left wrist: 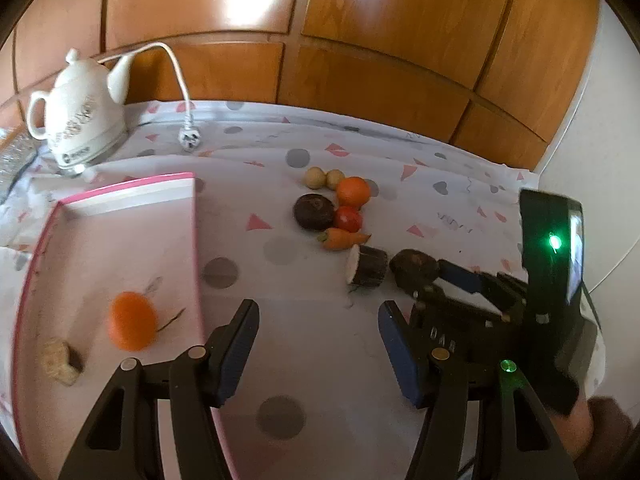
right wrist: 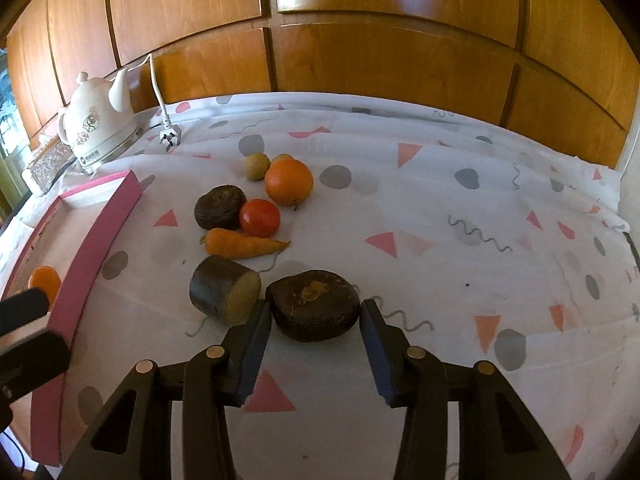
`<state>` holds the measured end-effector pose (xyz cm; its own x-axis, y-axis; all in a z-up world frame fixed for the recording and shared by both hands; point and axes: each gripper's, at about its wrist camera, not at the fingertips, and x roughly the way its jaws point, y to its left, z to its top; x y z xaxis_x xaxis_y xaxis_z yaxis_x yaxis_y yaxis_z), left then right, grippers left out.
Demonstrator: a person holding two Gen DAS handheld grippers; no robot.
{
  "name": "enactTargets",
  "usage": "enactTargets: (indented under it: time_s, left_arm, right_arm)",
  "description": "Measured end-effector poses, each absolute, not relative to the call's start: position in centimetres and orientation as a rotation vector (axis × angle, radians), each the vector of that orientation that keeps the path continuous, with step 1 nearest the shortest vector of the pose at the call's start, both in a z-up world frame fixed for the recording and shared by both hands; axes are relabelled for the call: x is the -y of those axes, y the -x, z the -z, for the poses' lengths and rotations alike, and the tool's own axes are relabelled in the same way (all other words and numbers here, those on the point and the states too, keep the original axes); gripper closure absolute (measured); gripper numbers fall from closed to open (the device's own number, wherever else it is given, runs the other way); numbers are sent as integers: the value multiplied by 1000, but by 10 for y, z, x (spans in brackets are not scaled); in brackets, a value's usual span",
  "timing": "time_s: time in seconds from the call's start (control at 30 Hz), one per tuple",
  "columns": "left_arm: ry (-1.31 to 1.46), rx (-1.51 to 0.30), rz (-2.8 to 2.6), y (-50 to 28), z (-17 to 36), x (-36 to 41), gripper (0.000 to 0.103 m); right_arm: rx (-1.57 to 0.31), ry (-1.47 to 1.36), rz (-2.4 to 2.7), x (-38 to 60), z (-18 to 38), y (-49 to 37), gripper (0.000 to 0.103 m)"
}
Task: Organize fruits
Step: 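Grasp the dark yam chunk with the left tool while the right tool grasps the dark taro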
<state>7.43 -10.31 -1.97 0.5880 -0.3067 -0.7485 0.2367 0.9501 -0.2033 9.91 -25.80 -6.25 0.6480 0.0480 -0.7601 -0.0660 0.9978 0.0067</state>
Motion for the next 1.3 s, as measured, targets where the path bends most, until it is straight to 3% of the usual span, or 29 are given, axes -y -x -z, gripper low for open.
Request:
enactTargets:
  time_s: [0.37, 0.87, 0.9, 1.03, 1.3]
  left_arm:
    - [103, -941, 375, -116, 36, 136, 41]
    - [106, -997, 374, -143, 57, 158, 52]
    - [102, -994, 371, -144, 58, 160, 53]
    - [115, -979, 393, -148, 63, 165, 72]
    - [95, -893, 381, -140, 74, 165, 74]
  right_arm:
    - [-852, 69, -50, 266, 64, -97, 57]
    - [-864, 17, -45, 281, 69, -101, 57]
    - [-874, 10, -43, 282, 71, -102, 57]
    - [-875, -4, -33, 285, 72, -102, 59]
    - [-860, -18, -30, 287, 75, -100, 59]
